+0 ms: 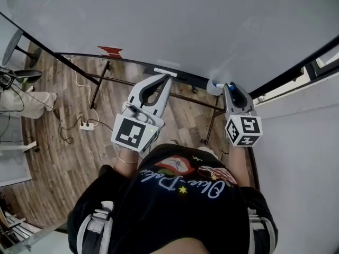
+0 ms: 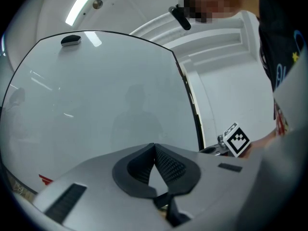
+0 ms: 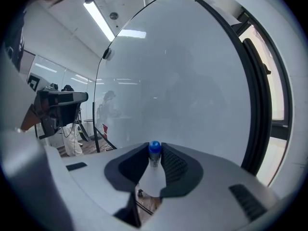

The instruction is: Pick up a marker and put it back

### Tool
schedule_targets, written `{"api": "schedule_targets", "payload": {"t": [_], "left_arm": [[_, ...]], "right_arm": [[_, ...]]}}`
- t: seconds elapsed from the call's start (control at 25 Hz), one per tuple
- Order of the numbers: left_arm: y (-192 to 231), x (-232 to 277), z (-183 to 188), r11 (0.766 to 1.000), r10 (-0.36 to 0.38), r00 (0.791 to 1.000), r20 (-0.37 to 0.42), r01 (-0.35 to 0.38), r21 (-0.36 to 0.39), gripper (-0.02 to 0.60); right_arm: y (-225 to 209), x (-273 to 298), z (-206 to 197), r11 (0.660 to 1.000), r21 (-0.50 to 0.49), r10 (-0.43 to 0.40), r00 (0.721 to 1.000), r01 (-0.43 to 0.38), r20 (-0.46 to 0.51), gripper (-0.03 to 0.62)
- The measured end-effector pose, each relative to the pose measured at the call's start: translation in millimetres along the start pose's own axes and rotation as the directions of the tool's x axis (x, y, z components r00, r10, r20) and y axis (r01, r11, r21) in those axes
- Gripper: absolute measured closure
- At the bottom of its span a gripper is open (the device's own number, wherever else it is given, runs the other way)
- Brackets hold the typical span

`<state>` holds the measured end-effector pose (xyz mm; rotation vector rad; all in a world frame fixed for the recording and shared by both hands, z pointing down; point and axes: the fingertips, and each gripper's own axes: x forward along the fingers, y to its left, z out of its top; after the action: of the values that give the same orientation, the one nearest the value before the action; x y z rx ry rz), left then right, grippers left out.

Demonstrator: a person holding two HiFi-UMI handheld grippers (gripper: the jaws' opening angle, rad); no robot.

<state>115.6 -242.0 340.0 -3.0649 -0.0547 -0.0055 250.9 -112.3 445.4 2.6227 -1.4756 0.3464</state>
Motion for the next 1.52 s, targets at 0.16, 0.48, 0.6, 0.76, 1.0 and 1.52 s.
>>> {"api": "schedule_targets", "payload": {"t": [0.16,0.48,0.6,0.76,1.0,1.52], "left_arm": [[-1.2,-6.2,2.3,1.000,0.017,1.000,0.004,-0.017,0.000,0.578],[-7.2,-16.6,2.5,1.000,0.030,1.000,0.004,-0.030,0.004,0.578],[-10.0,-19.7,-0.3,1.000,0.031,1.000,-0.003,-0.031,-0.003,0.578],[-11.8,-24.1,-2.6,0.999,0.040,0.999,-0.011,-0.040,-0.012,0.578],[-13.4,-31.5,-2.5,0.999,0.049,0.999,-0.013,-0.049,-0.020,0.578],[-15.1,-31.9,-3.6,0.999,0.043,0.999,-0.016,-0.044,-0.008,0.578]], "right_arm": [[3.3,-4.5,8.4,1.000,-0.024,0.013,1.000,-0.012,0.009,0.519],[7.9,-17.1,29.7,0.998,-0.048,0.031,0.998,-0.028,0.048,0.519],[10.2,-21.9,36.8,0.998,-0.057,0.037,0.998,-0.033,0.060,0.519],[10.4,-28.9,48.9,0.997,-0.071,0.035,0.996,-0.029,0.083,0.519],[12.2,-39.9,71.1,0.994,-0.107,0.038,0.991,-0.024,0.131,0.519],[17.2,-80.4,103.0,0.994,-0.110,0.019,0.974,0.006,0.226,0.519]]}}
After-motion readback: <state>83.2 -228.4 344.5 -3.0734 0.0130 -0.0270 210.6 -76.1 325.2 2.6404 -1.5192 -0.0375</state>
